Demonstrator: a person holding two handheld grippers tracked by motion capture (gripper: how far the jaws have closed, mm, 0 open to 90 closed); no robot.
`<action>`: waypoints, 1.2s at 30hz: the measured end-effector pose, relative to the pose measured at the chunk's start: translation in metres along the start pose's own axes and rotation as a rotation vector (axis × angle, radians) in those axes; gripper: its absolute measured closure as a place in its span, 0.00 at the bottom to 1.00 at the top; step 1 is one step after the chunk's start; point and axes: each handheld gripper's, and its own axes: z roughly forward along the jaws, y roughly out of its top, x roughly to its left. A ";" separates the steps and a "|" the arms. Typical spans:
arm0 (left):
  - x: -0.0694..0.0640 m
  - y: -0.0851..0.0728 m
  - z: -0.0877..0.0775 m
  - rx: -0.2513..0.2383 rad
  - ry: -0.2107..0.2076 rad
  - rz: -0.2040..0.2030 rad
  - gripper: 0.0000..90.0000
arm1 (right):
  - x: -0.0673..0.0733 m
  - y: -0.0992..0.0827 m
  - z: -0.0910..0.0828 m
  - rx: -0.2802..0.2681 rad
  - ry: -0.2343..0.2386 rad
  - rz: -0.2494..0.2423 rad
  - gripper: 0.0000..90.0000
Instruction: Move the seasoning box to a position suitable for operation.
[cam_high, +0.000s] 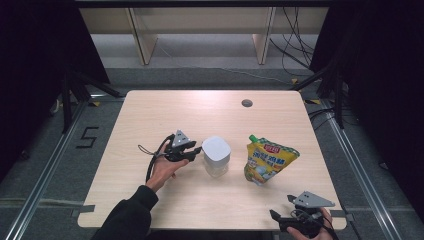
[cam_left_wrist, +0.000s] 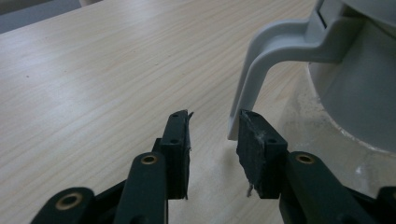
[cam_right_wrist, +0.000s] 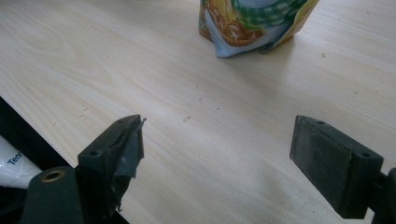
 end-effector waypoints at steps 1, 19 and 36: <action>0.001 0.000 0.000 -0.009 -0.009 0.001 0.72 | 0.000 0.000 -0.001 -0.008 -0.012 -0.009 0.20; -0.002 0.014 0.009 -0.010 -0.085 0.073 0.75 | 0.000 0.000 0.000 -0.002 -0.009 -0.004 0.21; -0.011 0.013 -0.011 0.051 -0.008 0.099 0.88 | 0.001 0.000 0.001 0.007 -0.001 -0.003 0.22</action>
